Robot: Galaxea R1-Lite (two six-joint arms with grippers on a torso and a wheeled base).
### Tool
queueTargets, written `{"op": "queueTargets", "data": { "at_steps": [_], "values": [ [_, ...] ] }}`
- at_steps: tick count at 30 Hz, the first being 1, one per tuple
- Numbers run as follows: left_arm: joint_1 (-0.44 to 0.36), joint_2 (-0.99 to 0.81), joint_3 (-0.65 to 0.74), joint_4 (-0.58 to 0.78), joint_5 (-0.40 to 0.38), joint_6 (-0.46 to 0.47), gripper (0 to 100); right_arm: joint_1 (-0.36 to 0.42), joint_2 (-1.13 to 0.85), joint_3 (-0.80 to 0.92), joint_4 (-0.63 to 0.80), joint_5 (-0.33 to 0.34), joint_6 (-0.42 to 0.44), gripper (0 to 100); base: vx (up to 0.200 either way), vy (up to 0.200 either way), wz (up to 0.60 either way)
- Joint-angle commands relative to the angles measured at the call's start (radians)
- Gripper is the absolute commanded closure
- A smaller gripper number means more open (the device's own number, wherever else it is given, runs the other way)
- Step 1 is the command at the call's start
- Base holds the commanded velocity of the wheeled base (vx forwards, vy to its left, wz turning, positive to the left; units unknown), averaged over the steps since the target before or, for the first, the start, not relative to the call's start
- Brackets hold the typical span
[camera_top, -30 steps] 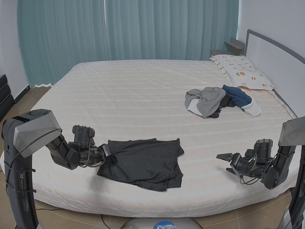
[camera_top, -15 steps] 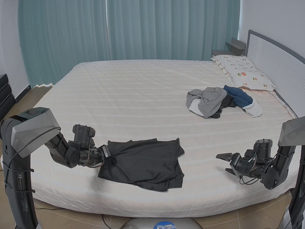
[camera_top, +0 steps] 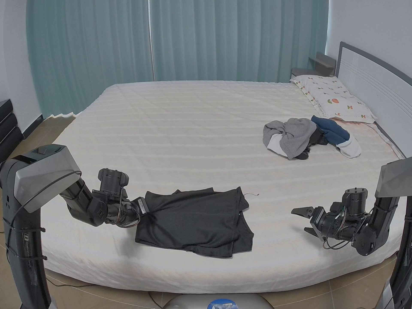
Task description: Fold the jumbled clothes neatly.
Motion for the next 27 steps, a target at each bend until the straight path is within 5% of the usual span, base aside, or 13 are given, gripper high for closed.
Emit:
{"op": "queueTargets", "data": {
  "at_steps": [1, 27],
  "values": [
    [-0.001, -0.003, -0.003, 0.014, 0.012, 0.001, 100, 0.001, 0.004, 0.000, 0.000, 0.001, 0.000, 0, 0.000, 0.200, 0.00],
    [-0.012, -0.017, -0.008, 0.144, 0.116, 0.059, 100, 0.006, 0.010, 0.003, 0.003, 0.001, 0.000, 0, 0.000, 0.200, 0.00]
  ]
}}
